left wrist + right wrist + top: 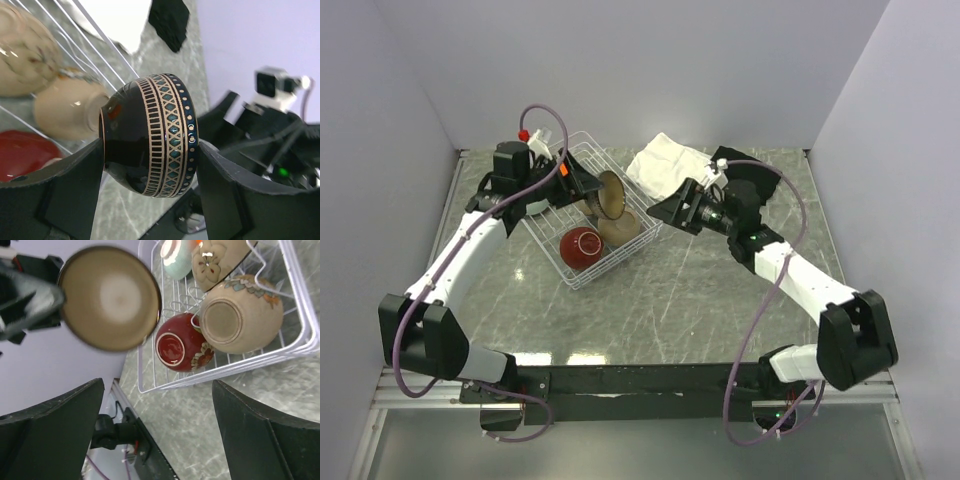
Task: Unload the bowls from the dish rack
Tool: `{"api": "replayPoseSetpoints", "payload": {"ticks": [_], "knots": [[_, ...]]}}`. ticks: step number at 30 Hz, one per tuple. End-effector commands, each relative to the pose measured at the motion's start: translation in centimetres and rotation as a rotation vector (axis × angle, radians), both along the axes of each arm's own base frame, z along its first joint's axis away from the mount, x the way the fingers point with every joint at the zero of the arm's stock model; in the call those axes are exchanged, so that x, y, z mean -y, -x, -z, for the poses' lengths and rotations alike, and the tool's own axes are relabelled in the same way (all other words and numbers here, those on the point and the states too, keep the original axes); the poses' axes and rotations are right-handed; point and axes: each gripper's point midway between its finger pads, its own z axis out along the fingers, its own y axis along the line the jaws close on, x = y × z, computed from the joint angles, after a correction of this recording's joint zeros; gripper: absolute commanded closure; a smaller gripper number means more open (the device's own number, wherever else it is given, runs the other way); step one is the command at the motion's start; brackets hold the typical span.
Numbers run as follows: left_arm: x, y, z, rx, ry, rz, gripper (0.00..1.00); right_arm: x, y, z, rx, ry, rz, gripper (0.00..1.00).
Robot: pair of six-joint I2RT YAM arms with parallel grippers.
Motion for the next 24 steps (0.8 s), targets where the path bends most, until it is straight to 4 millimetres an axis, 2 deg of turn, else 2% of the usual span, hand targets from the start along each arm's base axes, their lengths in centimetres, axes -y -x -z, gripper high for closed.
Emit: {"api": "replayPoseSetpoints", "payload": {"ticks": [1, 3, 4, 9, 12, 15, 16, 18, 19, 21, 22, 24], "knots": [[2.5, 2.4, -5.4, 0.139, 0.153, 0.119, 0.99, -2.5, -1.0, -2.4, 0.013, -0.073, -0.057, 0.08], [2.8, 2.6, -5.3, 0.136, 0.157, 0.127, 0.99, -3.3, -1.4, -1.5, -0.022, -0.074, -0.077, 0.1], [3.3, 3.0, -5.0, 0.129, 0.156, 0.14, 0.99, -3.9, -1.4, -2.0, -0.018, -0.085, -0.094, 0.12], [4.6, 3.9, -4.5, 0.117, 0.169, 0.171, 0.99, -5.6, -2.0, -0.6, -0.062, -0.085, -0.129, 0.18], [5.2, 4.4, -4.0, 0.106, 0.171, 0.187, 0.99, -6.4, -2.0, -0.2, -0.078, -0.095, -0.153, 0.25], [5.5, 4.8, -3.6, 0.102, 0.169, 0.189, 0.99, -6.6, -2.0, -0.1, -0.085, -0.105, -0.162, 0.38], [5.6, 4.8, -3.4, 0.096, 0.166, 0.191, 0.99, -6.6, -1.8, 0.0, -0.085, -0.107, -0.163, 0.5], [5.6, 4.9, -3.1, 0.094, 0.157, 0.188, 0.99, -6.4, -1.7, -0.3, -0.082, -0.115, -0.156, 0.61], [5.7, 5.0, -2.9, 0.092, 0.155, 0.19, 0.99, -6.3, -1.5, 0.1, -0.088, -0.111, -0.151, 0.75], [5.8, 5.2, -2.8, 0.093, 0.149, 0.192, 0.99, -5.9, -1.1, -0.3, -0.078, -0.11, -0.139, 0.9], [5.9, 5.3, -2.5, 0.09, 0.146, 0.197, 0.99, -5.6, -0.9, 0.2, -0.088, -0.098, -0.128, 1.0], [6.2, 5.6, -2.3, 0.087, 0.151, 0.217, 0.99, -5.2, -0.4, -0.2, -0.069, -0.085, -0.122, 1.0]]}}
